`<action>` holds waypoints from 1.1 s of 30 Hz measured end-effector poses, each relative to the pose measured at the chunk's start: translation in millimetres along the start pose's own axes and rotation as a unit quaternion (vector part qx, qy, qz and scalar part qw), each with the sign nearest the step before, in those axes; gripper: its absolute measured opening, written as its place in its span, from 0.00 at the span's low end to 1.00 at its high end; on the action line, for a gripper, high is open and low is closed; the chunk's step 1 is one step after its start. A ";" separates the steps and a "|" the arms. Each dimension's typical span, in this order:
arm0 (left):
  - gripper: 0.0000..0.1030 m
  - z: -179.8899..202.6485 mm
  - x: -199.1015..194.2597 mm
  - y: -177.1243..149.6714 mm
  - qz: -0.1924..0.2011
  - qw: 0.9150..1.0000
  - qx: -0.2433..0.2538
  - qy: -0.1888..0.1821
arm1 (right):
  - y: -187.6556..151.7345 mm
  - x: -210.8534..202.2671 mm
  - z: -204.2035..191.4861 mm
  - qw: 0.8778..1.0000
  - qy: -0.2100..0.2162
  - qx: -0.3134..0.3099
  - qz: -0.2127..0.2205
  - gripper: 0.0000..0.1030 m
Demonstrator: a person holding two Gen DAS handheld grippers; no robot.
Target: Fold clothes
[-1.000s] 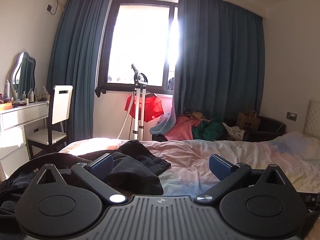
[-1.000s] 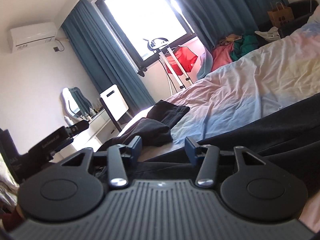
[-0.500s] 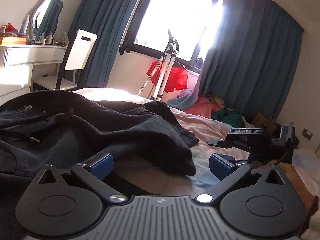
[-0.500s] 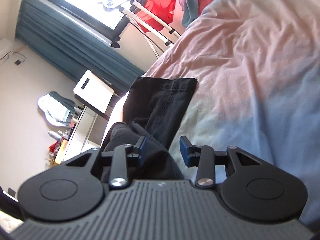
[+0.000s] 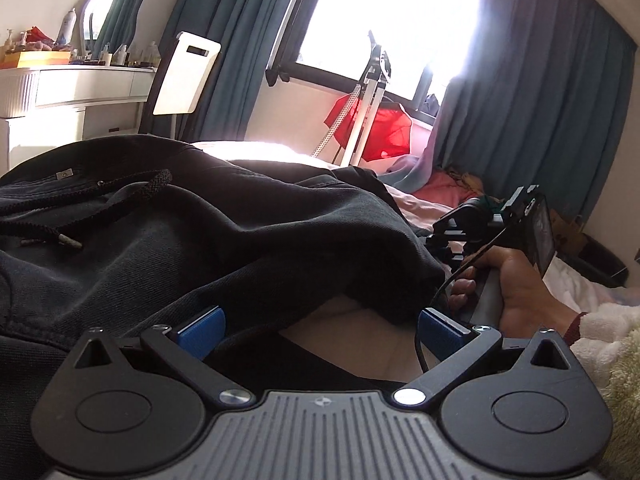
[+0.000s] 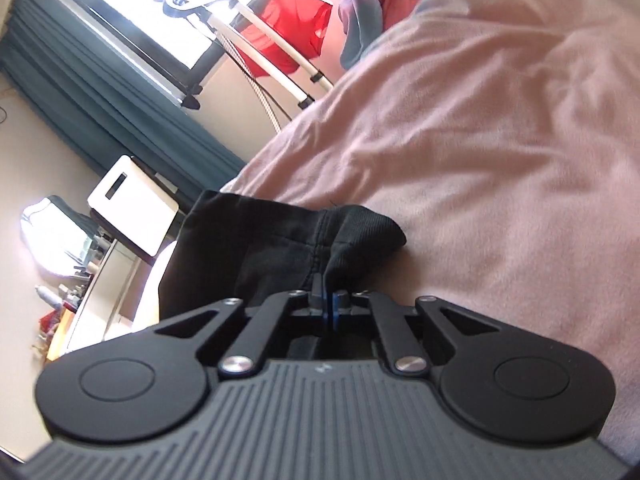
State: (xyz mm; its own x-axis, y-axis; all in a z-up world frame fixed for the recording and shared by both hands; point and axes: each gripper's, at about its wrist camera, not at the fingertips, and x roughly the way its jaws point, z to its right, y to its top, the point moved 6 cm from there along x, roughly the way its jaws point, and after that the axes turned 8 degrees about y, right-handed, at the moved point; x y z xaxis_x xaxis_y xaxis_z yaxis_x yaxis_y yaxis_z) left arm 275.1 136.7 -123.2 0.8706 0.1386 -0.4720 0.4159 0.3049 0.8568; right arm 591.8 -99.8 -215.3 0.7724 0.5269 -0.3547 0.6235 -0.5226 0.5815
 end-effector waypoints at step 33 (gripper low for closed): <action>1.00 61.4 -55.0 -29.8 -0.026 0.996 0.065 -0.051 | 69.7 -400.2 246.1 0.952 -0.172 0.110 0.227 0.05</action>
State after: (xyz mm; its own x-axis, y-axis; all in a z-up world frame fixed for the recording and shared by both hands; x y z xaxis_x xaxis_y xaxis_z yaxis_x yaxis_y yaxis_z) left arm 230.9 62.2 -110.0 0.8665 0.0274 -0.4985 0.4857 0.1845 0.8544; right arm 356.0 -512.1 -213.0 0.9383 -0.0179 -0.3453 0.1977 -0.7916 0.5782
